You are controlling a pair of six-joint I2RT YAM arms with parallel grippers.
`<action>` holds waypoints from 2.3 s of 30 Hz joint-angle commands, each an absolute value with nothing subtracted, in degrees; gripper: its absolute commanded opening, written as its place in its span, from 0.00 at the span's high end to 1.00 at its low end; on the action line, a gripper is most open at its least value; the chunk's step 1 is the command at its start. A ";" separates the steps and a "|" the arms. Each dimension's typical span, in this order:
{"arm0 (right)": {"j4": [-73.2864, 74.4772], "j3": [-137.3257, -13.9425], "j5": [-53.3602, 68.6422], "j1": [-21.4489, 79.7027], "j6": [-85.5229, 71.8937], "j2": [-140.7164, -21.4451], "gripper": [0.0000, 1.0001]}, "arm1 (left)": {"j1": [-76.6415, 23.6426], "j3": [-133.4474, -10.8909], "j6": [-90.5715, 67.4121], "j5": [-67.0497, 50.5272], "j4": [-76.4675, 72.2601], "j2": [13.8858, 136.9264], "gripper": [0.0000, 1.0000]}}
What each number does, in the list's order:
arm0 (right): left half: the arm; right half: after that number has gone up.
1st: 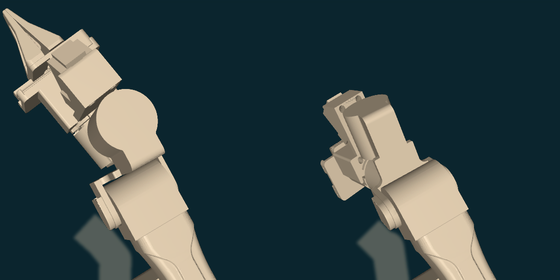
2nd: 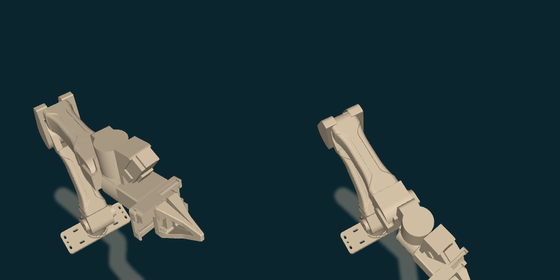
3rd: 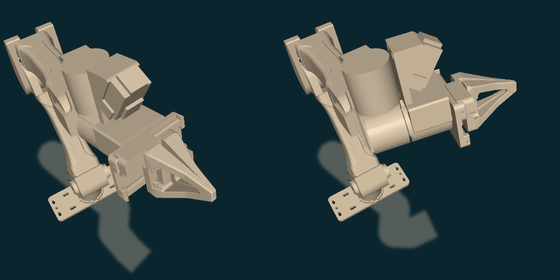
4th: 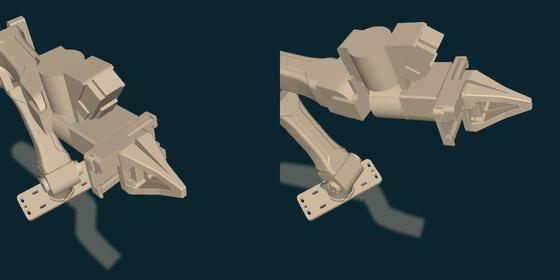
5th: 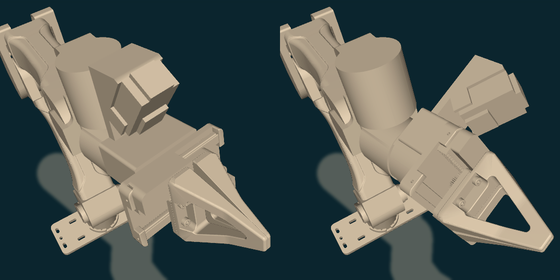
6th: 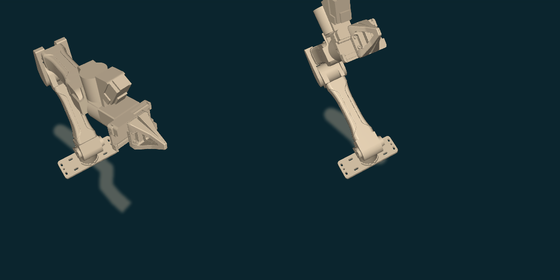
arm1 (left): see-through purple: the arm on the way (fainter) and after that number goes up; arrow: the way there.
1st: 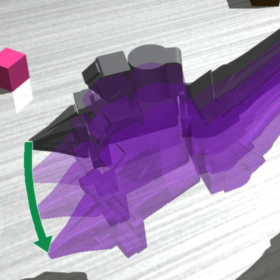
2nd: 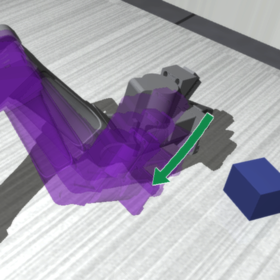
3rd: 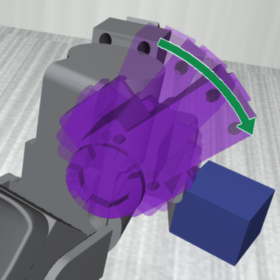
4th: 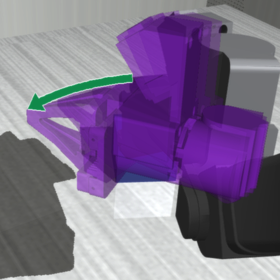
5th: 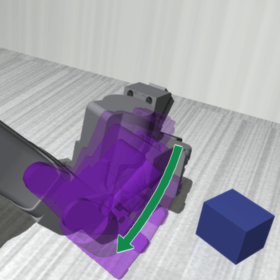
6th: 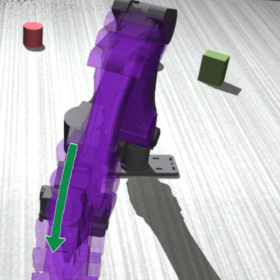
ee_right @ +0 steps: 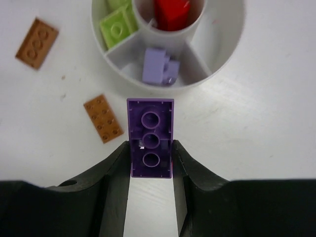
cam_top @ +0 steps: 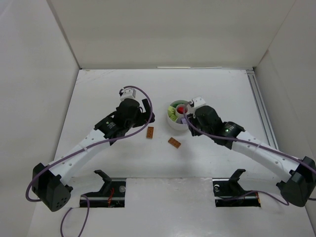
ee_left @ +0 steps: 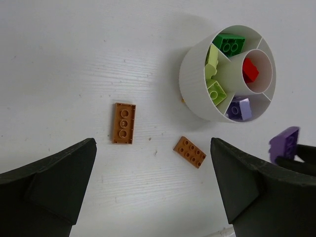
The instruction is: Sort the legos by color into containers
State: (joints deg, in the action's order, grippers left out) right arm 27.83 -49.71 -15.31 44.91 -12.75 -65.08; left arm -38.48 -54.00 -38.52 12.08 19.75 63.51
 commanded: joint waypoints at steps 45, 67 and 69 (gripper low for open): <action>-12.91 -38.85 -4.57 33.93 6.86 -71.63 0.71 | -37.71 -58.45 -31.82 13.45 16.79 63.81 0.00; -14.15 -35.42 -2.72 33.93 4.48 -70.41 0.37 | -37.71 -60.03 -31.82 13.37 17.93 63.28 0.00; -13.62 -36.03 -2.20 33.93 4.48 -69.70 0.37 | -37.71 -60.03 -31.82 13.36 17.93 63.81 0.00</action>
